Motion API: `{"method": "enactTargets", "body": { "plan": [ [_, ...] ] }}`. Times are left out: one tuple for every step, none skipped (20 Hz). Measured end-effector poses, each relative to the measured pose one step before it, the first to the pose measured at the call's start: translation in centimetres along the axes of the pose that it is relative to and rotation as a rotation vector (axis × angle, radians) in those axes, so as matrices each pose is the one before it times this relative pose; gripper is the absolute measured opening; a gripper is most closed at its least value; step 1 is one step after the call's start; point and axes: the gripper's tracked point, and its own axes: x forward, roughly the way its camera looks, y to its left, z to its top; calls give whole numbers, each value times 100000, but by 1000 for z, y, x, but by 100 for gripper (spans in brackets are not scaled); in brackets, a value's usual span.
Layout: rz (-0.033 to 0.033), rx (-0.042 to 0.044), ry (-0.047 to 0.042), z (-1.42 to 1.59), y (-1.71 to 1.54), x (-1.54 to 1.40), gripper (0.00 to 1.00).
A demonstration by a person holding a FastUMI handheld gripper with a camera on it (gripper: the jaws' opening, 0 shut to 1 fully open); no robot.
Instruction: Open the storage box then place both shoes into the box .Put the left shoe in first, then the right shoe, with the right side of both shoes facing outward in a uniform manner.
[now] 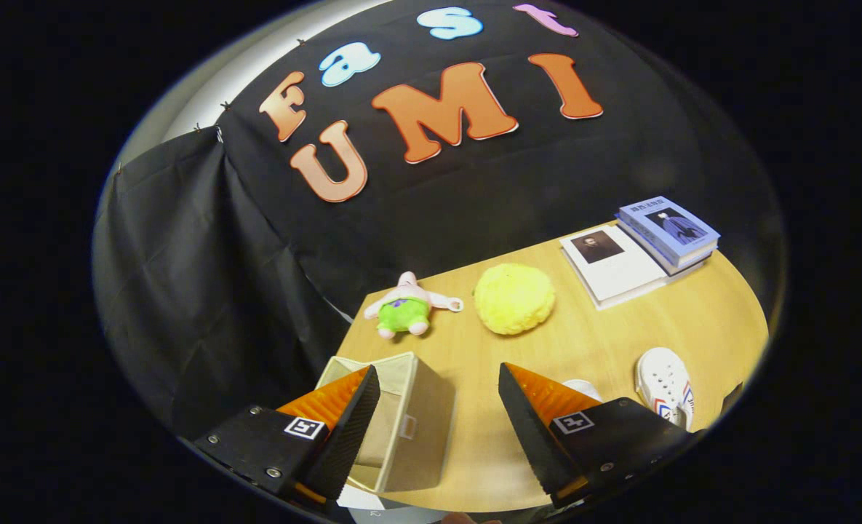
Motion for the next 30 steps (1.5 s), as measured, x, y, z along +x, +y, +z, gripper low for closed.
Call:
{"method": "enactTargets", "body": {
  "plan": [
    [-2350, -247, 331, -425, -1465, -134, 98],
    [-2333, -492, 202, -570, -1544, -64, 98],
    [-2195, -611, 330, -544, -1391, -6, 98],
    [-1779, -625, 535, -635, -1259, -39, 98],
    [-1709, -813, 629, -754, -1084, -6, 98],
    [-1550, -1223, 519, -683, -1182, 117, 98],
    [-1797, -1718, 1021, -862, -1187, 157, 98],
    [-2175, -2439, 1003, -910, -1225, 240, 98],
    [-2090, -2386, 1101, -992, -851, 187, 98],
    [-1551, -2388, 1493, -890, -829, 487, 98],
    [-1204, -2054, 1902, -1040, -805, 365, 97],
    [-788, -1527, 1697, -897, -584, 378, 97],
    [161, -1351, 1906, -879, -320, 412, 95],
    [-237, -1027, 1762, -1067, -374, 410, 93],
    [-1041, -1137, 1950, -922, -537, 294, 89],
    [-1352, -870, 1033, -586, -357, 779, 87],
    [-1656, -682, 1267, -683, -877, 626, 83],
    [-591, -364, 1337, -480, -437, 510, 80],
    [212, -172, 1739, -614, -262, 517, 75],
    [344, -159, 1433, -303, -308, 438, 73],
    [237, -212, 1462, -423, -231, 496, 69],
    [284, -254, 1539, -538, -212, 504, 67],
    [511, -68, 1831, -465, -53, 469, 63],
    [1022, 165, 1870, -482, 80, 419, 61],
    [1027, 651, 1040, -186, 153, 345, 57],
    [449, 222, 593, -142, 75, 341, 56],
    [314, -58, 188, -2, 13, 164, 56],
    [1337, -184, 517, -141, 60, 166, 55],
    [1623, 720, -129, 89, 147, 56, 54],
    [1533, 696, 581, -159, 20, 132, 53]
  ]
}}
